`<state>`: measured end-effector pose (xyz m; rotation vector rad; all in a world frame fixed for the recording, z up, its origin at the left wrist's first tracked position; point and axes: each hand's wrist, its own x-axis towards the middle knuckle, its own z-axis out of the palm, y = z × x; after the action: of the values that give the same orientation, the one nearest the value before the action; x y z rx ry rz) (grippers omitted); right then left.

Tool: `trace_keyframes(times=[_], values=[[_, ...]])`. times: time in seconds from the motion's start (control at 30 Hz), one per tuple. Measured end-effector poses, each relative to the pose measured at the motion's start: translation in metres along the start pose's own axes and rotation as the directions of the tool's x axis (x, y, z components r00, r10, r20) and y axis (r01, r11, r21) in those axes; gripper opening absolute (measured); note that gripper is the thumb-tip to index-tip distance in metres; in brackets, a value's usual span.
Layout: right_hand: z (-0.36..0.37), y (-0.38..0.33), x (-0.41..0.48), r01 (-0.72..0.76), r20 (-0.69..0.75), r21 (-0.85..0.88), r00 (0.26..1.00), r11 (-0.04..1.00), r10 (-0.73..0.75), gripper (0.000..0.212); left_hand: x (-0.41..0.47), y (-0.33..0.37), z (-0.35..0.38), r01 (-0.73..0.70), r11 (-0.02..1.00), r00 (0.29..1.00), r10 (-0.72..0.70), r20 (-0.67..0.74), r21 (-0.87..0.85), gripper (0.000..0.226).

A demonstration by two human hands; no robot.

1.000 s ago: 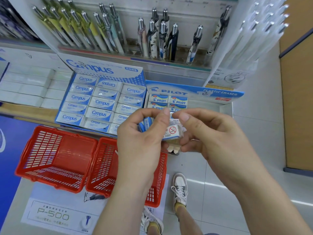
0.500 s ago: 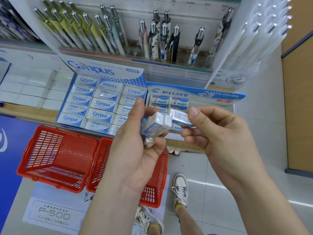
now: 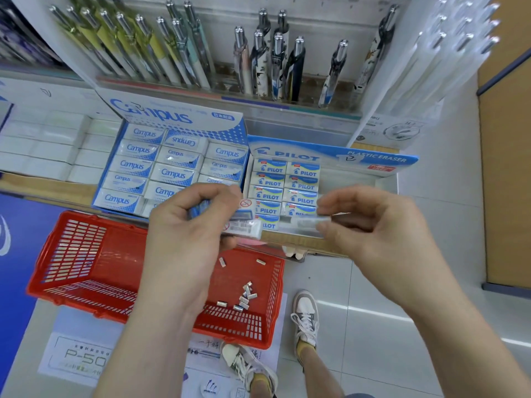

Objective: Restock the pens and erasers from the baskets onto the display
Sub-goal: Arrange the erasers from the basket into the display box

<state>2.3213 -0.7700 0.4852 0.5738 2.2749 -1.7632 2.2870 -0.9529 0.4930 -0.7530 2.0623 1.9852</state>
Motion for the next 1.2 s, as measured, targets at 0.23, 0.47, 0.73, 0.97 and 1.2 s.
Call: trace_keyframes(times=[0.23, 0.47, 0.73, 0.97, 1.2], values=[[0.012, 0.000, 0.000, 0.083, -0.029, -0.423, 0.994, 0.902, -0.105, 0.022, -0.004, -0.008, 0.002, -0.162, 0.939, 0.986, 0.161, 0.028, 0.303, 0.004], [0.014, -0.008, 0.004, 0.123, 0.006, -0.520, 0.990, 0.845, -0.140, 0.012, -0.005, -0.006, 0.004, -0.232, 0.883, 0.972, 0.222, 0.071, 0.408, 0.005], [0.018, -0.008, 0.009, 0.197, 0.120, -0.608, 0.980, 0.769, -0.156, 0.016, -0.002, -0.010, 0.004, -0.245, 0.883, 0.969, 0.240, 0.064, 0.401, 0.008], [0.008, -0.012, 0.003, 0.192, 0.002, -0.171, 0.981, 0.966, -0.194, 0.010, -0.008, -0.002, 0.009, -0.154, 0.979, 0.986, 0.144, 0.082, 0.133, 0.013], [0.007, -0.016, -0.007, -0.024, 0.168, 0.323, 0.985, 0.946, -0.032, 0.042, -0.016, -0.010, 0.037, -0.189, 0.980, 0.981, 0.184, 0.067, 0.061, 0.026]])
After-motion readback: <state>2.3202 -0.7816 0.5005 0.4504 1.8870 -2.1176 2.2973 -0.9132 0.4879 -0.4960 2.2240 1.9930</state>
